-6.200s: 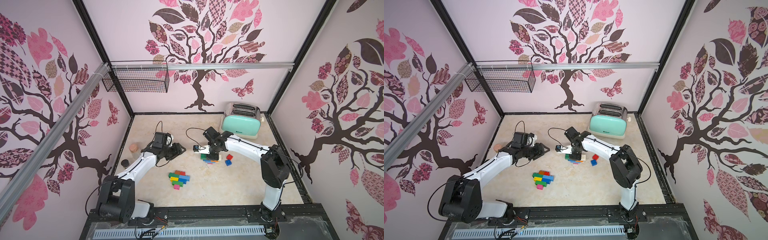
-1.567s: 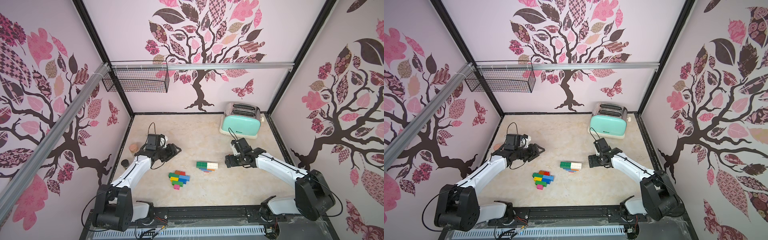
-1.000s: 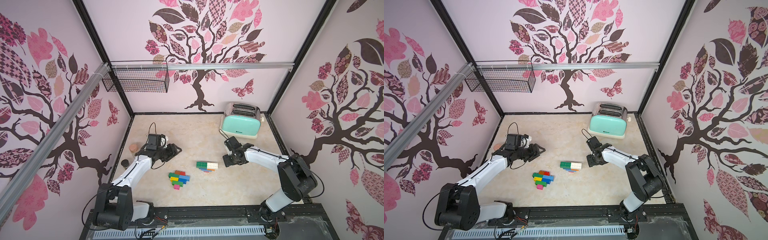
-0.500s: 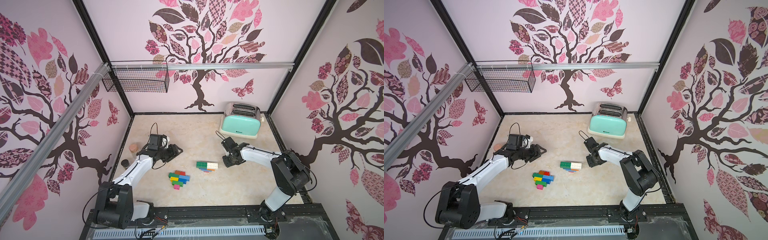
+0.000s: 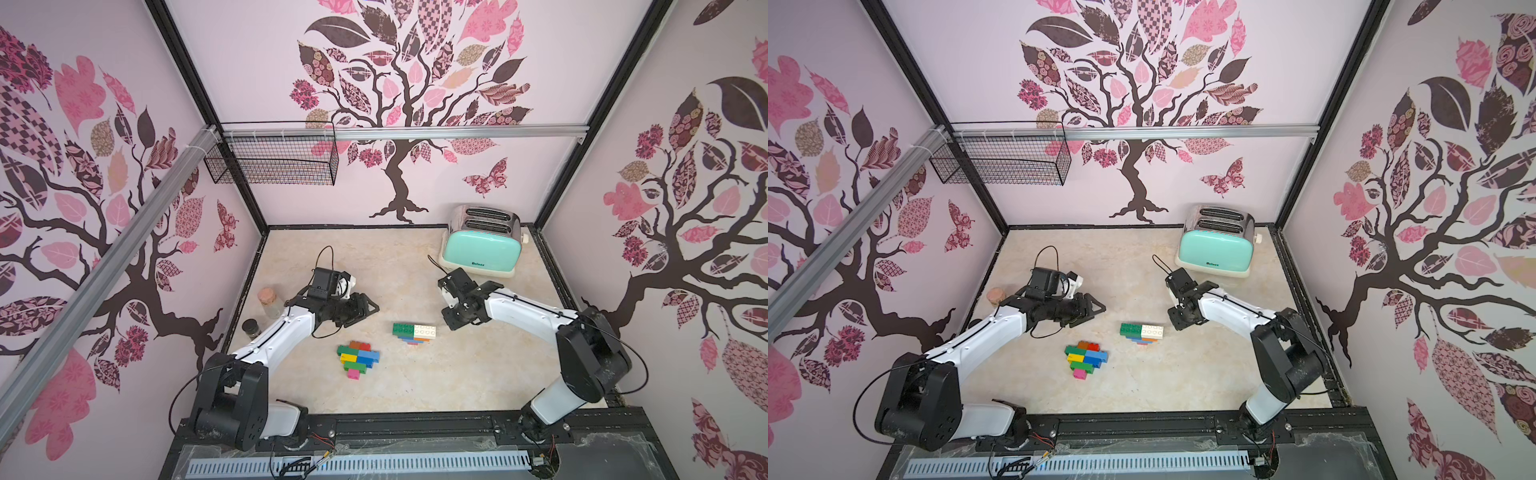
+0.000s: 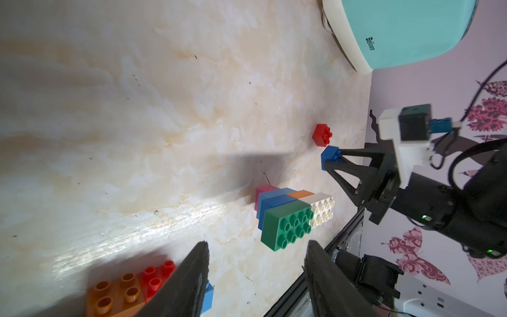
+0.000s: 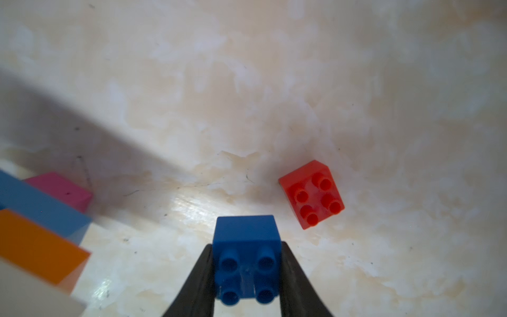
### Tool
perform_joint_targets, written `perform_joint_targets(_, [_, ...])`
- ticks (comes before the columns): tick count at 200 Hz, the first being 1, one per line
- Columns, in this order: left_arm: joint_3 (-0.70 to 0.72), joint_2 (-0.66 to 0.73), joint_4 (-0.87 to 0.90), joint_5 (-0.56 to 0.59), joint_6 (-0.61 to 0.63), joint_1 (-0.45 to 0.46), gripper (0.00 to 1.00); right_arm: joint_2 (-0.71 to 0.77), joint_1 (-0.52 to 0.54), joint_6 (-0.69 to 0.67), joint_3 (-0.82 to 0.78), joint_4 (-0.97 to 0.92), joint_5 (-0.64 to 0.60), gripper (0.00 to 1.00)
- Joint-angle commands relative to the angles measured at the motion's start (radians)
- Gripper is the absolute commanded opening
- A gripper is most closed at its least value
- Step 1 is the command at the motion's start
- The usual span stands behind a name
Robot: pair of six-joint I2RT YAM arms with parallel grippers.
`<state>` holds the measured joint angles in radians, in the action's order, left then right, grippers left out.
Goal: Assemble a heart with lego
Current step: Pick up the lego brick from the center of the board, then assemble the lego brick with the lego brick.
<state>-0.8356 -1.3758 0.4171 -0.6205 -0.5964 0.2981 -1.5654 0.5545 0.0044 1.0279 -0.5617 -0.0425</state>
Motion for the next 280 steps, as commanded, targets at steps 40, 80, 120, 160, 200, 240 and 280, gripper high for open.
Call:
perform_joint_targets(40, [-0.011, 0.004, 0.030, -0.073, 0.040, 0.049, 0.59, 0.198, 0.058, -0.267, 0.015, 0.001, 0.161, 0.22])
perform_joint_targets(80, [0.008, -0.007, -0.009, -0.065, 0.017, 0.106, 0.59, 0.245, 0.116, -0.486, 0.018, -0.028, 0.296, 0.21])
perform_joint_targets(120, [0.018, -0.056, -0.094, -0.109, -0.011, 0.140, 0.55, 0.163, 0.147, -0.565, 0.087, -0.093, 0.324, 0.22])
perform_joint_targets(160, [0.006, -0.115, -0.145, -0.140, -0.022, 0.167, 0.52, 0.104, 0.163, -0.573, 0.108, -0.094, 0.320, 0.21])
perform_joint_targets(200, [-0.002, -0.164, -0.147, -0.126, -0.012, 0.188, 0.53, 0.072, 0.175, -0.583, 0.118, -0.098, 0.288, 0.22])
perform_joint_targets(240, [-0.022, -0.194, -0.122, -0.092, 0.007, 0.202, 0.56, 0.037, 0.183, -0.589, 0.142, -0.117, 0.266, 0.23])
perform_joint_targets(280, [-0.026, -0.211, -0.126, -0.081, 0.001, 0.210, 0.55, 0.025, 0.186, -0.605, 0.155, -0.125, 0.231, 0.23])
